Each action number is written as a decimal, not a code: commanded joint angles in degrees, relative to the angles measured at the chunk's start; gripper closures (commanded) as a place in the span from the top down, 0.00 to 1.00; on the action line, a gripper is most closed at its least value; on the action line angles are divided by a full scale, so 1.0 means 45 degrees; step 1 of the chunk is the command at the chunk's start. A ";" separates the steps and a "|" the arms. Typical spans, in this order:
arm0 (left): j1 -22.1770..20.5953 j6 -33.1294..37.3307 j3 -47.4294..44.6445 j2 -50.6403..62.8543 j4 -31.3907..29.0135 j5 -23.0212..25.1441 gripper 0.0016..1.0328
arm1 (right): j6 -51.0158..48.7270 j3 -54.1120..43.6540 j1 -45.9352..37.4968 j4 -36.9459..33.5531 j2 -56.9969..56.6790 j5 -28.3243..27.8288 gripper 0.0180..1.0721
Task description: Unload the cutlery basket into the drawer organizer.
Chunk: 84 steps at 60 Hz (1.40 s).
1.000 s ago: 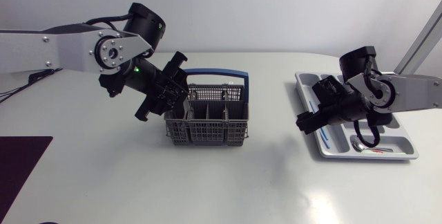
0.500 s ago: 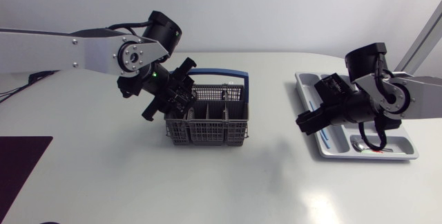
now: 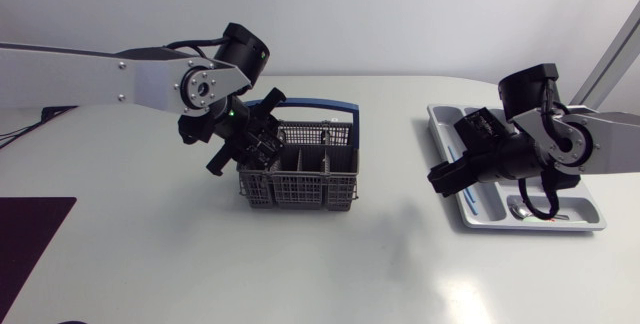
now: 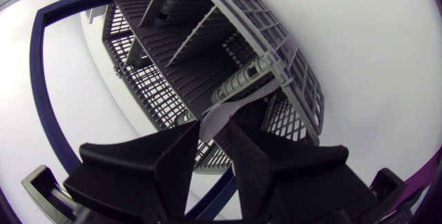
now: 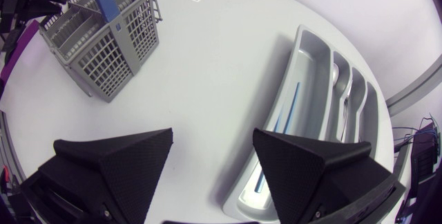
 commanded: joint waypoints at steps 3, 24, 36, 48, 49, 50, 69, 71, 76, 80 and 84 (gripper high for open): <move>-0.0070 0.0382 0.0237 0.0446 -0.0088 -0.0164 0.29 | 0.0308 -0.0276 0.0093 0.0169 0.0096 -0.0049 0.80; -0.0109 0.0382 -0.0037 0.0466 -0.0088 -0.1023 0.24 | 0.0289 -0.0257 0.0113 0.0228 0.0194 -0.0049 0.80; -0.0188 0.0342 -0.0174 0.0485 -0.0108 -0.1121 0.21 | 0.0289 -0.0335 0.0113 0.0228 0.0194 -0.0049 0.80; -0.0285 0.0128 -0.0096 0.0524 -0.0342 -0.1179 0.20 | 0.0250 -0.0355 0.0113 0.0208 0.0116 -0.0049 0.80; -0.0266 0.0108 -0.0115 0.0524 -0.0342 -0.1179 0.20 | 0.0250 -0.0355 0.0113 0.0208 0.0096 -0.0049 0.80; -0.0285 0.0108 -0.0115 0.0524 -0.0362 -0.1179 0.20 | 0.0250 -0.0355 0.0113 0.0208 0.0077 -0.0049 0.80; -0.0383 -0.0458 0.0178 0.0700 -0.1436 -0.1570 0.03 | 0.0211 -0.0394 0.0113 0.0189 -0.0021 -0.0049 0.80; -0.0402 -0.0497 0.0158 0.0602 -0.1436 -0.1570 0.03 | 0.0211 -0.0374 0.0113 0.0189 -0.0060 -0.0049 0.80; -0.0461 -0.0576 0.0119 0.0368 -0.1436 -0.1570 0.03 | 0.0230 -0.0355 0.0132 0.0169 -0.0119 -0.0049 0.80; -0.0539 -0.0693 0.0100 0.0134 -0.1436 -0.1590 0.03 | 0.0269 -0.0374 0.0211 0.0150 -0.0197 -0.0049 0.80; -0.0656 -0.0790 0.0041 -0.0159 -0.1436 -0.1687 0.03 | 0.0308 -0.0433 0.0308 0.0111 -0.0255 -0.0049 0.80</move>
